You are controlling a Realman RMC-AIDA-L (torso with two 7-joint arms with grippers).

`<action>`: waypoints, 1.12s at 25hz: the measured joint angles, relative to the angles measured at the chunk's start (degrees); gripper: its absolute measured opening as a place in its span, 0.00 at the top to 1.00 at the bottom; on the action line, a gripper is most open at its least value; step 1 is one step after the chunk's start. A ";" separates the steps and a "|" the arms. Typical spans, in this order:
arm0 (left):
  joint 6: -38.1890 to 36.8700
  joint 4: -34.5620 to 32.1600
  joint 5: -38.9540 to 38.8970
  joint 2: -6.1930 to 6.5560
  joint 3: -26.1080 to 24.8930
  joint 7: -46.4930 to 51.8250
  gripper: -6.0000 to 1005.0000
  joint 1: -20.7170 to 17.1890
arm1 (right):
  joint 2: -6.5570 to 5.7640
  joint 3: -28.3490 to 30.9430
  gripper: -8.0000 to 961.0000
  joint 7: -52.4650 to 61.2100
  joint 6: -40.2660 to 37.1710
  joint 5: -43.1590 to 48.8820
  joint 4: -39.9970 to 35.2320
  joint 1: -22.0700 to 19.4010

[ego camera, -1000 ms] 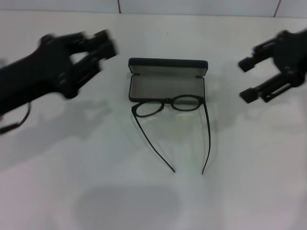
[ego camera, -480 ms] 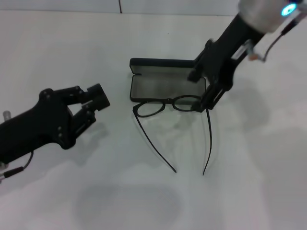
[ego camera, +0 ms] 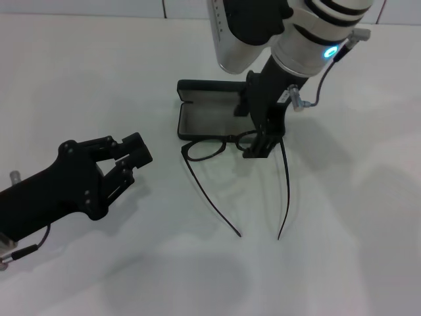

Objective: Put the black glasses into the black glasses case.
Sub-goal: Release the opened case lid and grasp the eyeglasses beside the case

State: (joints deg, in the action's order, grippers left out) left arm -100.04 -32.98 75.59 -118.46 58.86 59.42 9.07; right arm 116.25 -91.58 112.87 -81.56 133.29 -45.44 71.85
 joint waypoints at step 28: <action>2.13 2.83 -0.11 -0.48 -0.16 -1.36 0.81 1.56 | 0.03 -12.96 0.39 -4.29 13.62 -6.43 6.90 -0.15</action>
State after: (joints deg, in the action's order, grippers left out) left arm -97.91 -30.15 75.48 -118.93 58.70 58.05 10.64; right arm 116.28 -104.54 108.59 -67.95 126.86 -38.55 71.69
